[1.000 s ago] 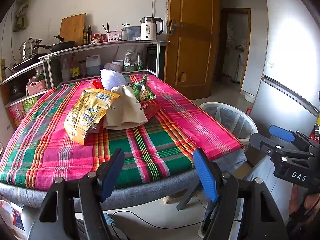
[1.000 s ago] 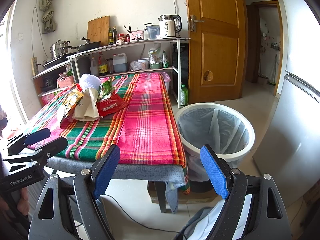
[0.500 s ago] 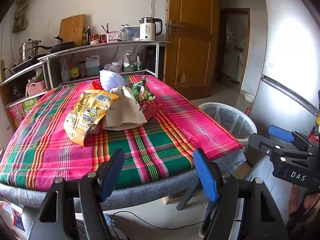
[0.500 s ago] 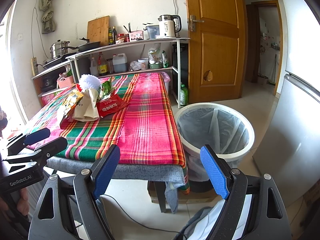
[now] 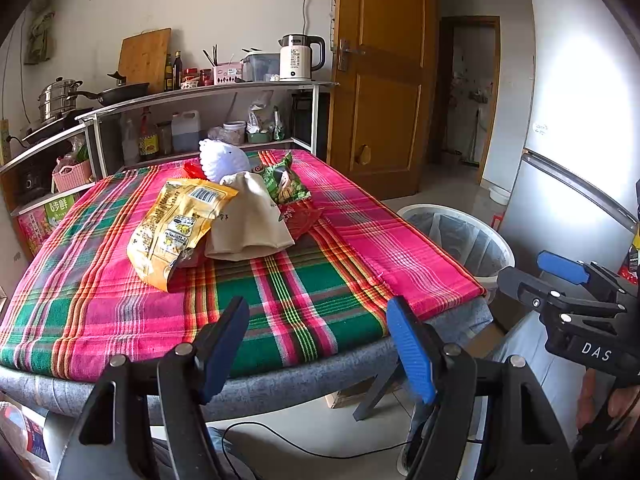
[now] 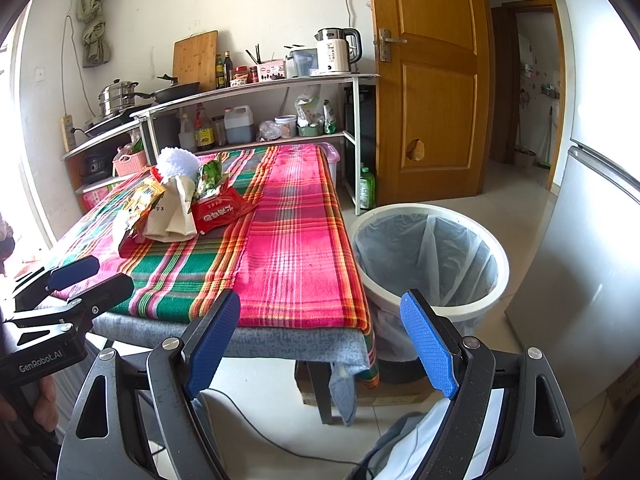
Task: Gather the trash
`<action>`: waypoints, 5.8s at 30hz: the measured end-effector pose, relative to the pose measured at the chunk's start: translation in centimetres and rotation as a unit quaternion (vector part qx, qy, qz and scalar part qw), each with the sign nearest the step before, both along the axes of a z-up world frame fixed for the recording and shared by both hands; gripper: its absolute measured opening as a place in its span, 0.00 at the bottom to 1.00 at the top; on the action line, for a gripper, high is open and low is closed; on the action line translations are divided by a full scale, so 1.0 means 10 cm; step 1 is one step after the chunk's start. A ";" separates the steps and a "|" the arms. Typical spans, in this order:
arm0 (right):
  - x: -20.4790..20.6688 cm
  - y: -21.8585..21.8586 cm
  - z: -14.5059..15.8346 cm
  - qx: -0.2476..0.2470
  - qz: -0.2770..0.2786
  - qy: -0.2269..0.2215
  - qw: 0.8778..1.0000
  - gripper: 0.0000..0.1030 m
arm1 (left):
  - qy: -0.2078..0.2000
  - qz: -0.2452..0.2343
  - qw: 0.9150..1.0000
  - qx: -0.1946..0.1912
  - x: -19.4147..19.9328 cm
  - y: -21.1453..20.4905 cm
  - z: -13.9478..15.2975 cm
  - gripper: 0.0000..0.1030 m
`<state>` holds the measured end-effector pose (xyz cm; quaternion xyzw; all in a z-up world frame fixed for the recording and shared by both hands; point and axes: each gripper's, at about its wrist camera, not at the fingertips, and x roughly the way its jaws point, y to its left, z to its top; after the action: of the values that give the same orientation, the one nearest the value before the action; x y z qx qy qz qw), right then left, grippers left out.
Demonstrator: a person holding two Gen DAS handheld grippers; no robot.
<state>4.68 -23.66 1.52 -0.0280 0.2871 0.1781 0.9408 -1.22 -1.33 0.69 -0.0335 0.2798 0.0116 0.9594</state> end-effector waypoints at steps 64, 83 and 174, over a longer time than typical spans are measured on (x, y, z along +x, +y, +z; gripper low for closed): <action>1.94 1.68 -0.06 0.062 0.163 0.129 0.976 0.46 | 0.087 0.057 0.988 -0.112 1.06 1.80 -0.34 0.88; 2.45 1.67 -0.30 0.065 0.141 0.178 0.972 0.56 | 0.099 0.048 0.989 -0.099 1.34 1.82 -0.33 0.88; 1.75 -1.02 -0.34 0.127 -0.066 0.185 0.972 0.13 | 0.089 -0.212 0.970 -0.076 2.16 -0.95 0.04 0.49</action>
<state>22.20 -33.91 -1.92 0.1442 0.4323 0.1524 0.8770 20.39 -10.85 1.12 -0.0452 0.3646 -0.2105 0.9059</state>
